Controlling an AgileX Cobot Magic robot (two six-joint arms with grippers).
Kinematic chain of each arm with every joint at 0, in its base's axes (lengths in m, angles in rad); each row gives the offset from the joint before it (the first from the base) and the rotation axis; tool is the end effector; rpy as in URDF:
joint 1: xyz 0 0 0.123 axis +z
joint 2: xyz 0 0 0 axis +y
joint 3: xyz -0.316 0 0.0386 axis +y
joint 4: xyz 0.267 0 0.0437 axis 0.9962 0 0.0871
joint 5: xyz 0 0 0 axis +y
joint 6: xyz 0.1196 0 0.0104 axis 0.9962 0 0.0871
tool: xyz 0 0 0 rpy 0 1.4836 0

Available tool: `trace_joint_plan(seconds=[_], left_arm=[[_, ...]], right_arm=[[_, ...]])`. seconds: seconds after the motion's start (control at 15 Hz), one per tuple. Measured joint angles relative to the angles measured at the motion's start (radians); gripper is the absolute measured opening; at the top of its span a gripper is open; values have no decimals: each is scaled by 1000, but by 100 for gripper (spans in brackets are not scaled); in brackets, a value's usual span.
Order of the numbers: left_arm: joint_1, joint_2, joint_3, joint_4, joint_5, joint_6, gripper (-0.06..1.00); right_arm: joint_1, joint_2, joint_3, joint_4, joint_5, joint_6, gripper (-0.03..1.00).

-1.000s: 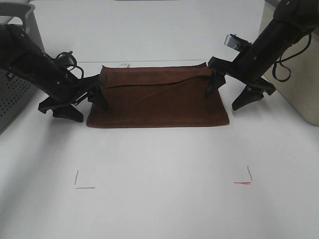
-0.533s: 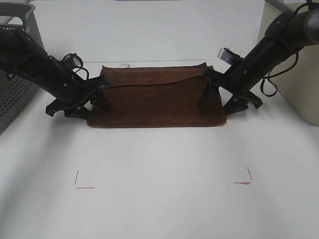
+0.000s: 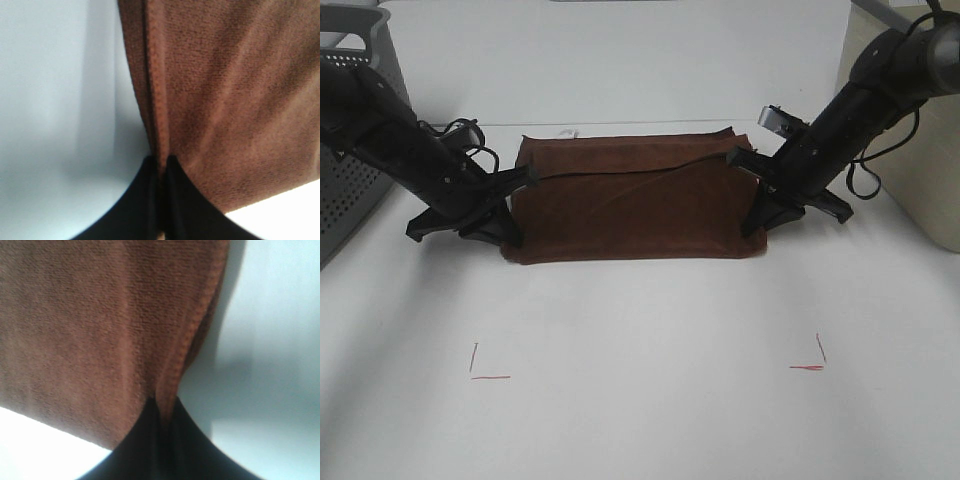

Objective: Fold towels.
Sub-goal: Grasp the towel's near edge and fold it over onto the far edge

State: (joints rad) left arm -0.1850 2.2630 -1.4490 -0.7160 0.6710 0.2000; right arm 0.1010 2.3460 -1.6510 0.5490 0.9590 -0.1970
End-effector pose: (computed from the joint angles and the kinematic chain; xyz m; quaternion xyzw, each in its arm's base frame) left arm 0.4621 -0.1364 0.0730 -0.0714 0.9646 -0.2402 0.0827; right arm 0.4828 0.1005 0.0761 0.0106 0.9749 0.2219 0.0126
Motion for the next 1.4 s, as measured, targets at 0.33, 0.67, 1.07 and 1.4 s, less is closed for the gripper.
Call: trace_joint_plan(seconds=[0.33,0.67,1.07,1.4], left_arm=[[0,-145,204,34,-11,-18,1],[-3,-310,450,44,-54,-18,1],[-6,-326,333,18,-63,-73,1],[-5,-228,89,19,-55,-128,1]], right_arm=[[0,-173,283,-3,-57,-1,0],[7,-304,556,5,-124,-16,0],[7,-312,421,-2,-114,-32,0],[7,-262,163,-3,-102,-30,0]])
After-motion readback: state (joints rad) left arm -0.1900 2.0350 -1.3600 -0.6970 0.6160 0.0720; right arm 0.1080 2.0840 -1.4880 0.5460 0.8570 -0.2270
